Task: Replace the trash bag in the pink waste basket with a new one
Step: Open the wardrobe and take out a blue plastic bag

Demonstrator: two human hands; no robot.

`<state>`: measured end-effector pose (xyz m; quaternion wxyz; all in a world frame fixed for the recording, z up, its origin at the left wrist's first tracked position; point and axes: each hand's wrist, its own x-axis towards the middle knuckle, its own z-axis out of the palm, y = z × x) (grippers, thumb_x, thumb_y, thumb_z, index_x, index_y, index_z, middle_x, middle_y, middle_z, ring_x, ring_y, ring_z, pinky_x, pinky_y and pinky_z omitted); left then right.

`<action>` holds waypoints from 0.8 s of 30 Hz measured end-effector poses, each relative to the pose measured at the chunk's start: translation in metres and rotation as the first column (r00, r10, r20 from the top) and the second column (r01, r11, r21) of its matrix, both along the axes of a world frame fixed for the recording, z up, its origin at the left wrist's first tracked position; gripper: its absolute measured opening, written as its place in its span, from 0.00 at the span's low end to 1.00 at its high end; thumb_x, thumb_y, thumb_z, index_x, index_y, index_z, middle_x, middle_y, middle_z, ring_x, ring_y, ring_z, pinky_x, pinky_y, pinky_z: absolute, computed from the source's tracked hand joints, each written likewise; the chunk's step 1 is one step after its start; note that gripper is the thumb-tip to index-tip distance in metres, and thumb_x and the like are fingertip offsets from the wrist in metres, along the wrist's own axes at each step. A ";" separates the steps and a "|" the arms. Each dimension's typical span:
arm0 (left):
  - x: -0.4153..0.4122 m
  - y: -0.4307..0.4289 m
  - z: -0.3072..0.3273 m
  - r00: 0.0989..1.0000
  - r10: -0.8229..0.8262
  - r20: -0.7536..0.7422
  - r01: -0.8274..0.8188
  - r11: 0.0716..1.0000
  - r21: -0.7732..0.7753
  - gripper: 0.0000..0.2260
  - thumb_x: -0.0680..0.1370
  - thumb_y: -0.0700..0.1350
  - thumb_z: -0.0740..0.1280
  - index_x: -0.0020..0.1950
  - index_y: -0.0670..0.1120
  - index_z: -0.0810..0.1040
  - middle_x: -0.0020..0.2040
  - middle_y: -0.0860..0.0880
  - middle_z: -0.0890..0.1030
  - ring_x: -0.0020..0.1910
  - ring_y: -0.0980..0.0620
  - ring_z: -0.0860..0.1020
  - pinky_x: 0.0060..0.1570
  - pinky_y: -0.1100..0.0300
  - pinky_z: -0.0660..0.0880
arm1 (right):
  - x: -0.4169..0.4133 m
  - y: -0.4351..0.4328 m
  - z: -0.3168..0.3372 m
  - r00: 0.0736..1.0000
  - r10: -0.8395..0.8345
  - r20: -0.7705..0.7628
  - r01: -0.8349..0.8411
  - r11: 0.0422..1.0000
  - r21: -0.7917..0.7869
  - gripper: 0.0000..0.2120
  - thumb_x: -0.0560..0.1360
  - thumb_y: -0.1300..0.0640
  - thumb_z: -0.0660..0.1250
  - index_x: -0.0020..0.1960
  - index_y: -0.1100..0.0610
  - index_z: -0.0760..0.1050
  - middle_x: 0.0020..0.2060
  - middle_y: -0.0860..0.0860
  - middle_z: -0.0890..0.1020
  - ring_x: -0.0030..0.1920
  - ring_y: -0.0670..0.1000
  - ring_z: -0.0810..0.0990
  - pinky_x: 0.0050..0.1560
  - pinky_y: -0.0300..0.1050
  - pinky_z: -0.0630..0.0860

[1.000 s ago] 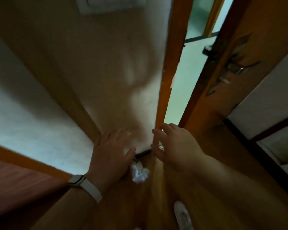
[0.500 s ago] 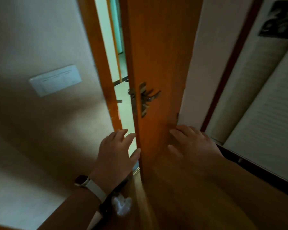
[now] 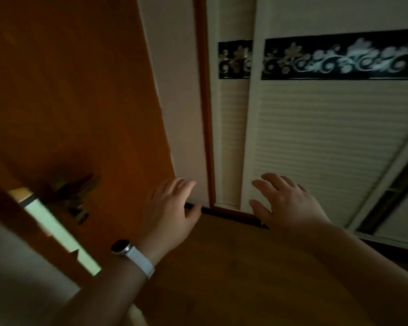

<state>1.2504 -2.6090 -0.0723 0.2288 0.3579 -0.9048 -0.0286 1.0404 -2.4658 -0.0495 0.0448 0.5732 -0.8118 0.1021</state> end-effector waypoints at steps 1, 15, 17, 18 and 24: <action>-0.025 0.003 0.001 1.000 -0.031 -0.004 0.031 0.999 -0.023 0.21 0.78 0.57 0.62 0.70 0.52 0.70 0.69 0.52 0.71 0.69 0.50 0.64 0.66 0.51 0.64 | -0.021 0.010 0.001 1.000 -0.025 -0.006 0.025 1.000 -0.001 0.25 0.78 0.38 0.53 0.73 0.44 0.61 0.73 0.46 0.64 0.71 0.49 0.64 0.67 0.49 0.65; -0.340 0.064 0.014 0.839 -0.543 0.021 0.543 0.837 -0.068 0.24 0.76 0.60 0.58 0.66 0.49 0.74 0.65 0.47 0.76 0.66 0.45 0.71 0.63 0.46 0.68 | -0.223 0.161 0.008 0.857 -0.515 0.025 0.516 0.856 -0.044 0.27 0.77 0.35 0.51 0.73 0.43 0.61 0.72 0.45 0.65 0.72 0.49 0.64 0.66 0.49 0.66; -0.378 0.070 0.009 0.790 -0.612 0.028 0.613 0.788 -0.062 0.24 0.76 0.60 0.58 0.67 0.49 0.74 0.66 0.47 0.75 0.67 0.45 0.71 0.63 0.46 0.68 | -0.243 0.170 0.005 0.821 -0.571 0.022 0.572 0.820 -0.033 0.27 0.76 0.35 0.52 0.72 0.43 0.62 0.72 0.45 0.66 0.71 0.50 0.64 0.65 0.50 0.66; -0.397 0.073 0.006 0.764 -0.644 0.030 0.645 0.763 -0.053 0.24 0.76 0.60 0.57 0.67 0.49 0.73 0.66 0.46 0.75 0.67 0.45 0.70 0.63 0.45 0.68 | -0.253 0.174 0.004 0.802 -0.596 0.022 0.597 0.802 -0.024 0.27 0.76 0.35 0.52 0.72 0.44 0.62 0.71 0.45 0.66 0.71 0.50 0.65 0.65 0.50 0.66; -0.530 0.069 -0.015 0.598 -0.797 0.084 0.801 0.598 -0.017 0.26 0.76 0.61 0.53 0.69 0.50 0.71 0.69 0.46 0.73 0.68 0.45 0.68 0.65 0.46 0.65 | -0.331 0.173 -0.009 0.661 -0.751 0.011 0.751 0.661 -0.004 0.26 0.77 0.35 0.52 0.73 0.43 0.62 0.73 0.46 0.65 0.73 0.50 0.62 0.69 0.50 0.63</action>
